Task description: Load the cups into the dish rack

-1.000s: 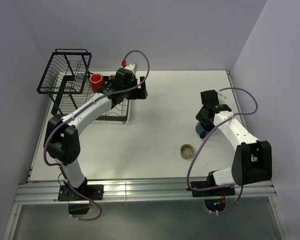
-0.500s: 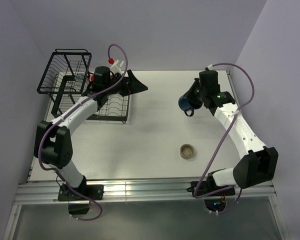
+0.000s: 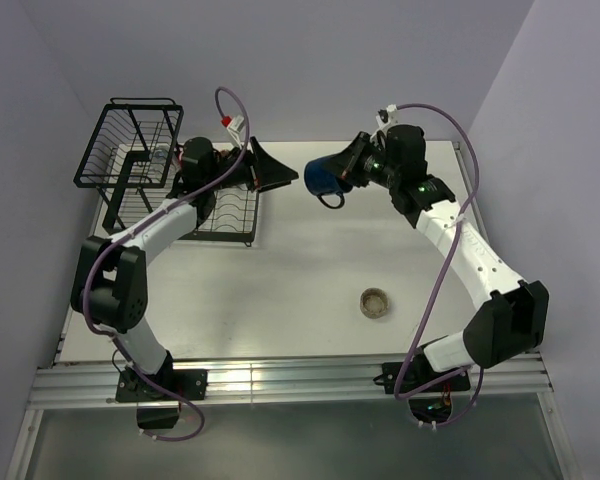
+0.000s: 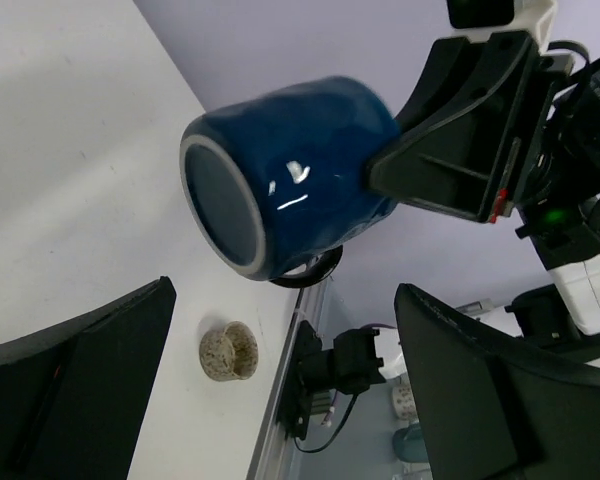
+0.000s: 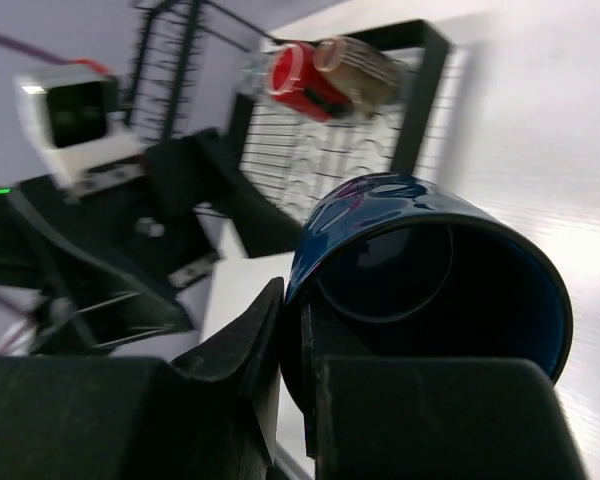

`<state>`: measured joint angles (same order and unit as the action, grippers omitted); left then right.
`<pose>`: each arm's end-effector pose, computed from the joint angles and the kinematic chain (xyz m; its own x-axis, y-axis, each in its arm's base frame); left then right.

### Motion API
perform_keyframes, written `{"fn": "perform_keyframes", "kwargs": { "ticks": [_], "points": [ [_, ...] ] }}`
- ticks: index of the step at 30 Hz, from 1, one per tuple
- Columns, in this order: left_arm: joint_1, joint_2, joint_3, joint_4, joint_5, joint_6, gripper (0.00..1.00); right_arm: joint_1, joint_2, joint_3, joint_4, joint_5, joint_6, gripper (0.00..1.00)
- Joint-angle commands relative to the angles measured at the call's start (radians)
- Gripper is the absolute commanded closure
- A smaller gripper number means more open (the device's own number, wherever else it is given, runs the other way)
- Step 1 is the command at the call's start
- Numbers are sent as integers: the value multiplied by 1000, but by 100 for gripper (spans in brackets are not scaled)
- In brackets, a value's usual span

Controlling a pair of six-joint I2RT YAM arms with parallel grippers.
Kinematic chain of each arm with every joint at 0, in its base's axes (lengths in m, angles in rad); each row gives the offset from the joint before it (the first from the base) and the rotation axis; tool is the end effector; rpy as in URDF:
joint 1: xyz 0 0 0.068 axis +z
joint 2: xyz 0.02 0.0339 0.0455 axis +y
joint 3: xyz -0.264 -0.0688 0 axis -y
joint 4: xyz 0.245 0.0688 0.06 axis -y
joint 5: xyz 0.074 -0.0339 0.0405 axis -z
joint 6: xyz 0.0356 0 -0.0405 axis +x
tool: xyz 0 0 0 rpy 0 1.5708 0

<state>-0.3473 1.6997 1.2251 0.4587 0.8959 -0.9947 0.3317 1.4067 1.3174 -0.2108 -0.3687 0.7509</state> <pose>0.3624 -0.1608 0.3152 -0.8021 -0.2669 -0.5343 0.5032 0.1798 -0.8453 0.3066 0.1192 0.3802 -0.6337 0.4549 -0.6257 -0.2694 0.6285 0.7297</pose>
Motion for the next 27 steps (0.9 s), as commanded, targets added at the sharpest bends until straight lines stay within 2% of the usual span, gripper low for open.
{"fn": "perform_keyframes", "kwargs": {
  "ticks": [1, 10, 18, 23, 27],
  "points": [
    [1, 24, -18, 185, 78, -90, 1, 4, -18, -1, 302, -145, 105, 100],
    [1, 48, -38, 287, 110, -142, 1, 4, 38, -38, 520, -283, 266, 100],
    [2, 77, -76, 521, 129, -269, 1, 6, 86, -105, 749, -401, 453, 100],
    [4, 92, -88, 623, 136, -355, 1, 6, 87, -133, 838, -415, 502, 100],
    [7, 86, -96, 627, 126, -351, 1, 13, 101, -150, 896, -440, 544, 100]
  ]
}}
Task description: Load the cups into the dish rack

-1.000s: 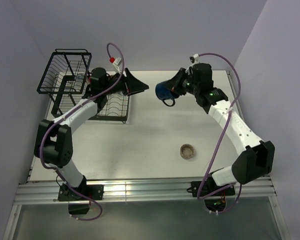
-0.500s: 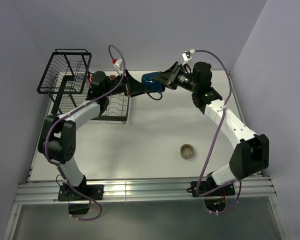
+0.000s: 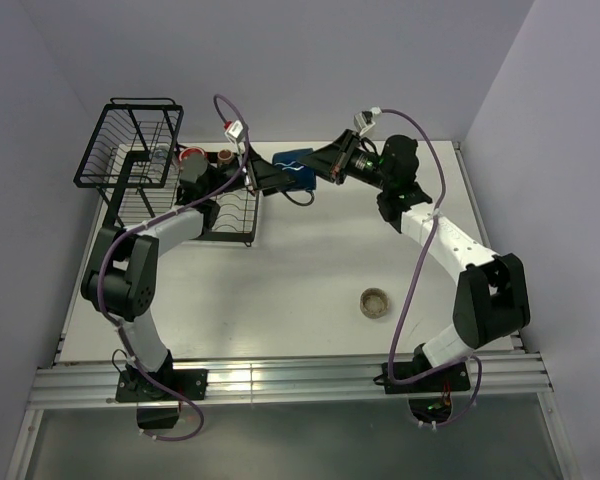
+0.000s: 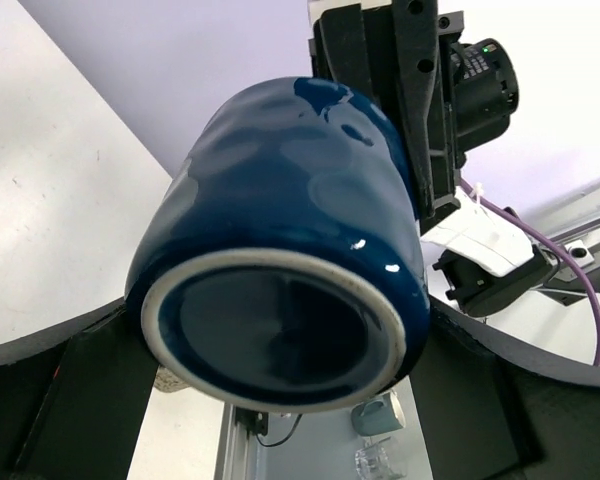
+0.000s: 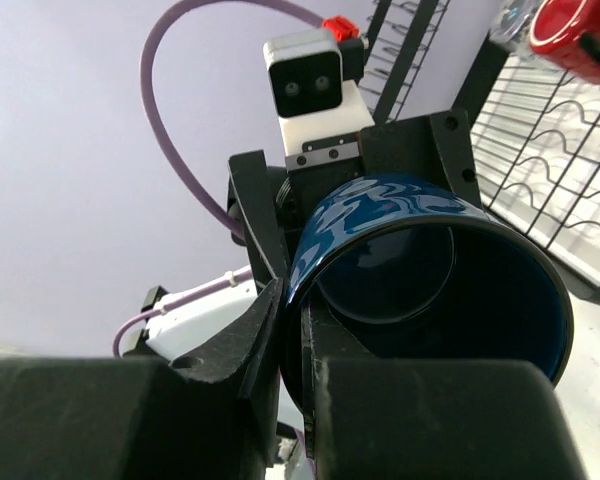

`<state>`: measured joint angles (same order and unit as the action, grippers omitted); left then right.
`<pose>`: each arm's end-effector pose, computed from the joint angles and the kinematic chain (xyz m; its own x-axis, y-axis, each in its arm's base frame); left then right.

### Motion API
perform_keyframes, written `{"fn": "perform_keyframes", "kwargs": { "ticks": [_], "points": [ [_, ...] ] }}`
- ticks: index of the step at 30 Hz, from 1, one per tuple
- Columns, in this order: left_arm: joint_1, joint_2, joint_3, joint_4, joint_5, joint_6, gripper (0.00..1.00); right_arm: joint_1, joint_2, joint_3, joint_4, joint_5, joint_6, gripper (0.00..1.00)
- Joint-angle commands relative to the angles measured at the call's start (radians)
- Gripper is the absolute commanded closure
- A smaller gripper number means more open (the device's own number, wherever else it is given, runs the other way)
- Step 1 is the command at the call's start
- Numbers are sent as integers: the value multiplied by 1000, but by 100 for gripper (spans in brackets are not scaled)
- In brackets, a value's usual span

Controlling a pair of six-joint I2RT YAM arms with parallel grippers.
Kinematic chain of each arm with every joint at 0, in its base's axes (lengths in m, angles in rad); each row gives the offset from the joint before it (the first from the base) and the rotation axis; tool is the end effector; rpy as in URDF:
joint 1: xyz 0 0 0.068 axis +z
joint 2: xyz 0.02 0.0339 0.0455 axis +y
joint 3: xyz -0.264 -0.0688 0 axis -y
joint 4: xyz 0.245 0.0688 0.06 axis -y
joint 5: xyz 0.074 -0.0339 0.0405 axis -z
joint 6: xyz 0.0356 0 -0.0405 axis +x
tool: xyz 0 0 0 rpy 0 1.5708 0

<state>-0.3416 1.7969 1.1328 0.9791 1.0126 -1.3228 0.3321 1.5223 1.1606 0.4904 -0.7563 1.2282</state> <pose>0.3643 -0.1616 0.2958 -0.8370 -0.2474 -0.4881 0.5131 -0.0444 -0.8572 0.3292 0.1394 0.3594 -0.7886 0.4527 -0.4161 -0.4101 0.1170 0.9045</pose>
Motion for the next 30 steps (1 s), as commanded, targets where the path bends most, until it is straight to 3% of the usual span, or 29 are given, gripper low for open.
{"fn": "perform_keyframes", "kwargs": {
  "ticks": [1, 20, 30],
  "points": [
    [1, -13, -4, 101, 7, -23, 1, 12, -14, 4, 191, -52, 60, 100],
    [10, -48, -8, 79, -20, -4, 1, 18, -4, -78, 336, -90, 138, 100],
    [10, -64, 5, -45, -43, 89, 1, 22, 10, -96, 435, -109, 221, 100]
  ]
}}
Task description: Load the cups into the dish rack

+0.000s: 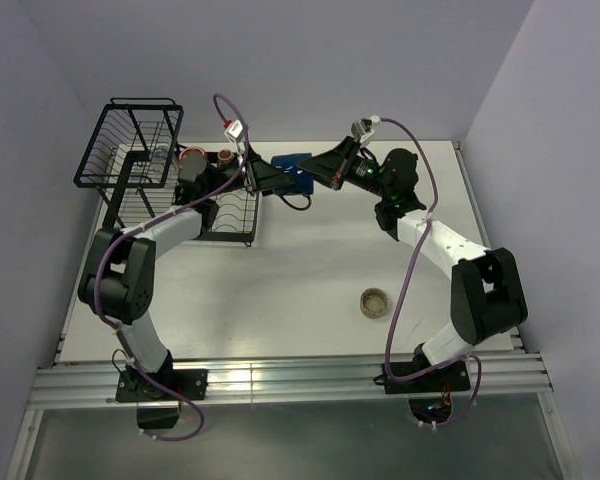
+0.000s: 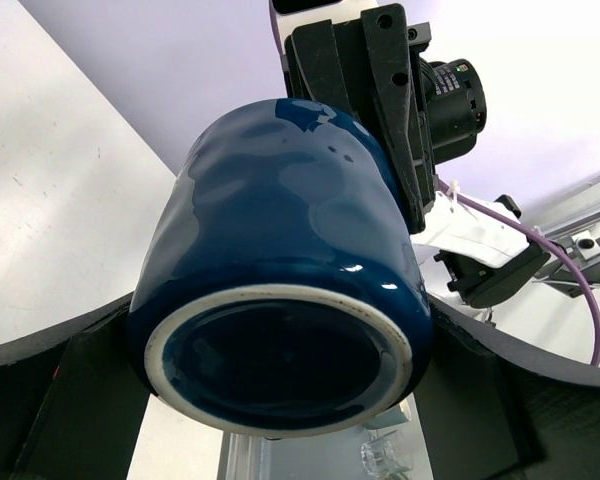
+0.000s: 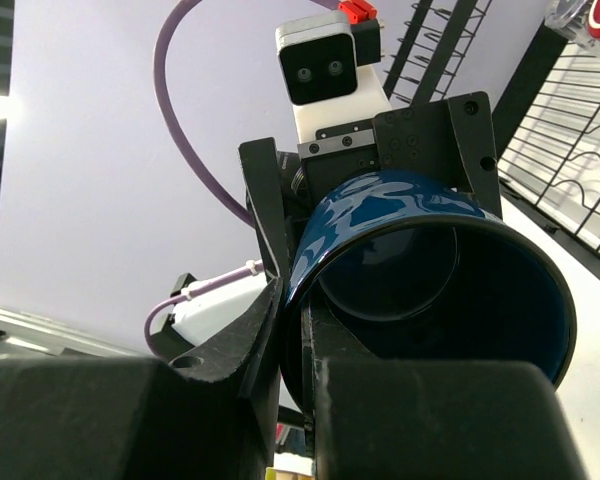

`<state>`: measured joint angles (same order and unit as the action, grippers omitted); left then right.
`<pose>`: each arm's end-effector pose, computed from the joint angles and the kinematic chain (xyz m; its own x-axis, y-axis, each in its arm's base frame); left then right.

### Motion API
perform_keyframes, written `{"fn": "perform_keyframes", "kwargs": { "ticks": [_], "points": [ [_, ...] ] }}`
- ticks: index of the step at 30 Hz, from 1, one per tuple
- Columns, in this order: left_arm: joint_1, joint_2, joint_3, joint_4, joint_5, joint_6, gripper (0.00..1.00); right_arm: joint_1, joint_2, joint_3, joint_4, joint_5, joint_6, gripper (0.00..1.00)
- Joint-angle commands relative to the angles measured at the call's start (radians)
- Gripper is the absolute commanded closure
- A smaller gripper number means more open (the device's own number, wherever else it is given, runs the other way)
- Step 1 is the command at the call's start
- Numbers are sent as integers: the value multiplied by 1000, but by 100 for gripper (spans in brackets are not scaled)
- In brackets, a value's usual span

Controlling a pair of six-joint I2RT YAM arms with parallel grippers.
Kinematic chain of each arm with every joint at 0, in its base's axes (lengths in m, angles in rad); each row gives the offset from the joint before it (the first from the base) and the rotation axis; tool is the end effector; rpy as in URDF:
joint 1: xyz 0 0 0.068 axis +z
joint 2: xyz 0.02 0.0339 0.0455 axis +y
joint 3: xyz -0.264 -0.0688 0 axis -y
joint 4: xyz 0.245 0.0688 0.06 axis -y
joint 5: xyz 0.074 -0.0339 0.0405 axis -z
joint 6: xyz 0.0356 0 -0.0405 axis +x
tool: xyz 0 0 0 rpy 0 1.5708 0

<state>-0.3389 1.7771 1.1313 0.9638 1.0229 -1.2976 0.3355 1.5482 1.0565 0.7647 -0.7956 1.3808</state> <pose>0.3613 -0.1596 0.3013 -0.8235 -0.2415 -0.5133 0.5370 -0.0403 -0.8426 0.3255 0.1404 0.3413 -0.8160 0.4433 -0.3710 -0.4162 -0.0051 0.9093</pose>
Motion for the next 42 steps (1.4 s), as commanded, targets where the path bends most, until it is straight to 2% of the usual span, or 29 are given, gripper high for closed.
{"fn": "perform_keyframes", "kwargs": {
  "ticks": [1, 11, 18, 25, 27, 28, 31, 32, 33, 34, 35, 37, 39, 40, 42],
  "points": [
    [8, -44, 7, -28, -53, 63, 1, 17, -14, 8, 159, -70, 69, 100],
    [17, -42, 16, -40, -61, 78, 1, 23, -14, -6, 199, -97, 92, 100],
    [18, -67, 48, -165, -76, 164, 1, 25, -13, -10, 228, -108, 107, 100],
    [21, -68, 42, -119, -72, 127, 3, 39, 6, -9, 243, -119, 103, 100],
    [21, -67, 41, -77, -67, 90, 12, 42, 10, -9, 251, -122, 97, 100],
    [21, -67, 38, -56, -58, 74, 26, 43, 15, -9, 252, -122, 96, 100],
    [21, -71, 31, 6, -44, 17, 56, 48, 23, -12, 268, -122, 96, 100],
    [21, -77, 31, 9, -43, 11, 71, 48, 24, -13, 266, -120, 95, 100],
    [21, -80, 31, -2, -43, 15, 79, 48, 26, -15, 266, -117, 90, 100],
    [21, -85, 33, -14, -41, 21, 92, 50, 27, -16, 266, -116, 89, 100],
    [21, -96, 35, -28, -46, 40, 98, 50, 29, -18, 265, -114, 86, 100],
    [21, -110, 35, -75, -53, 60, 100, 50, 30, -21, 265, -109, 83, 98],
    [21, -128, 36, -102, -61, 90, 100, 50, 32, -27, 257, -105, 73, 89],
    [23, -143, 38, -134, -67, 99, 100, 48, 29, -32, 254, -102, 70, 82],
    [21, -157, 42, -178, -86, 145, 100, 46, 24, -36, 239, -94, 58, 75]
  ]
}}
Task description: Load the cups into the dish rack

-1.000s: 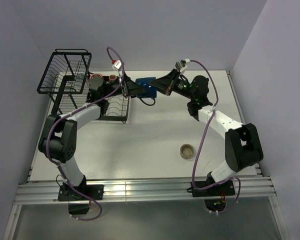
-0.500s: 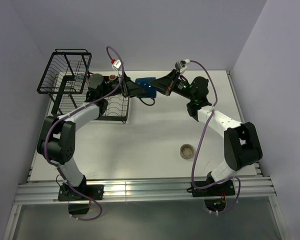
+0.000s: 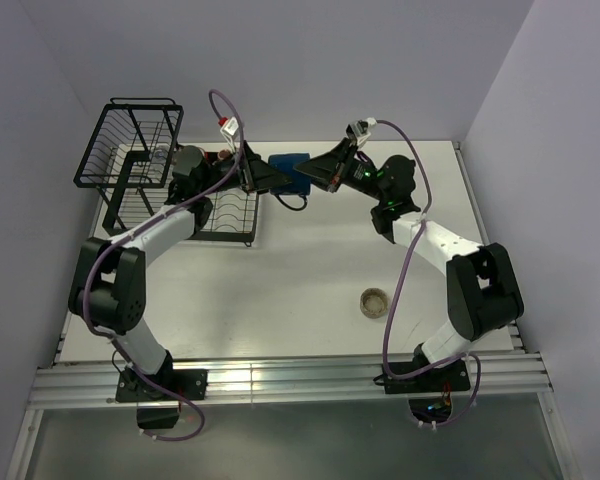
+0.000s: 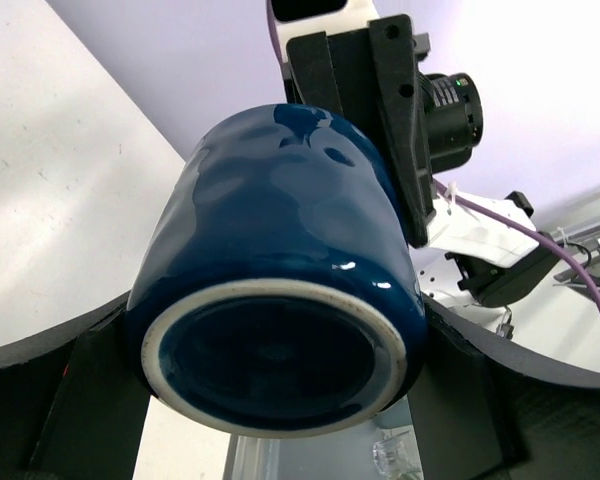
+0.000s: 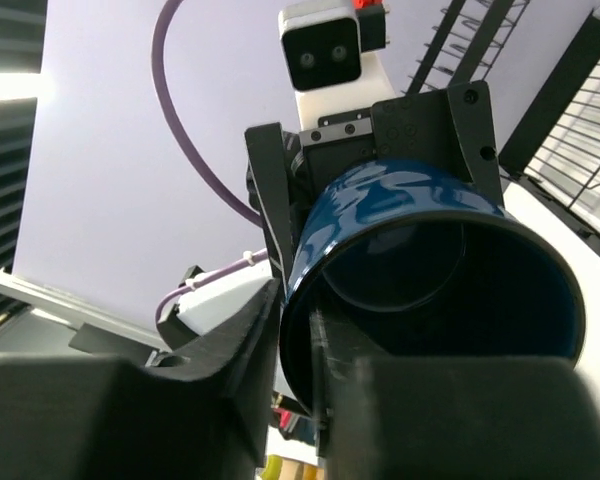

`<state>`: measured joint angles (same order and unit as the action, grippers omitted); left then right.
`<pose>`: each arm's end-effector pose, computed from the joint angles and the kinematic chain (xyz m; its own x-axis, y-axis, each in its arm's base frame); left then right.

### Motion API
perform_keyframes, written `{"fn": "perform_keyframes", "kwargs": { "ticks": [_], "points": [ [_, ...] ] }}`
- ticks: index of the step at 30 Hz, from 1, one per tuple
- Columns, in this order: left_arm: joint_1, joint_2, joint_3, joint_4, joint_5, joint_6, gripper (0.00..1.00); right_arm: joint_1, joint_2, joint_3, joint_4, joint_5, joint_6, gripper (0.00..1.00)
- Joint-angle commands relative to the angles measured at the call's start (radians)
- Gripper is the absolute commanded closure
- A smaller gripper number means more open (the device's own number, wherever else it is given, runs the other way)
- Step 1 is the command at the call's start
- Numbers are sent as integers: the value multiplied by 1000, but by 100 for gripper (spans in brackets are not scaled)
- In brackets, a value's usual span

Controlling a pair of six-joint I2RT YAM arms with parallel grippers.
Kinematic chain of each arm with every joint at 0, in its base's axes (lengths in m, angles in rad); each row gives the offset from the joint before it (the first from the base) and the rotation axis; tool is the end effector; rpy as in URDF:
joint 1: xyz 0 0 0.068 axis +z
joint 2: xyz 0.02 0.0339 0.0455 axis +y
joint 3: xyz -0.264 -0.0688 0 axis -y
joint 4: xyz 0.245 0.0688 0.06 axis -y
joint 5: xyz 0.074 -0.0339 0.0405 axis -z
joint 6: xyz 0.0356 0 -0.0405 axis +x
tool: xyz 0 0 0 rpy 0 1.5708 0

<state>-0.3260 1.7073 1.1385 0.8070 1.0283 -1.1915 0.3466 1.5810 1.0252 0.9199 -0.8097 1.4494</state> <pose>0.3544 -0.1520 0.3154 -0.8032 -0.2347 -0.5475 0.5608 0.0122 -0.8279 0.3247 0.1447 0.3343 -0.8237 0.4304 -0.3691 -0.4379 -0.0694 0.8963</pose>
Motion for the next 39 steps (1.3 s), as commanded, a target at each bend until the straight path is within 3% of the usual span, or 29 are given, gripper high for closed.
{"fn": "perform_keyframes", "kwargs": {
  "ticks": [1, 6, 14, 23, 30, 34, 39],
  "points": [
    [8, -103, 38, -69, -97, 55, 100, 32, -13, -7, 77, -72, -15, 73],
    [8, -138, 78, -264, -164, 196, 100, 17, -35, -20, 14, -52, -60, 62],
    [10, -178, 127, -512, -275, 354, 100, -44, -96, -57, -68, -19, -113, 59],
    [10, -215, 205, -773, -436, 509, 100, -112, -157, -79, -301, 52, -254, 58],
    [-37, -180, 374, -1123, -903, 685, 100, -130, -207, 7, -698, 214, -494, 58],
    [-99, -77, 533, -1267, -1141, 759, 100, -130, -207, 52, -796, 273, -557, 59],
    [-119, 57, 685, -1432, -1315, 767, 100, -130, -187, 68, -840, 282, -589, 59]
  ]
}}
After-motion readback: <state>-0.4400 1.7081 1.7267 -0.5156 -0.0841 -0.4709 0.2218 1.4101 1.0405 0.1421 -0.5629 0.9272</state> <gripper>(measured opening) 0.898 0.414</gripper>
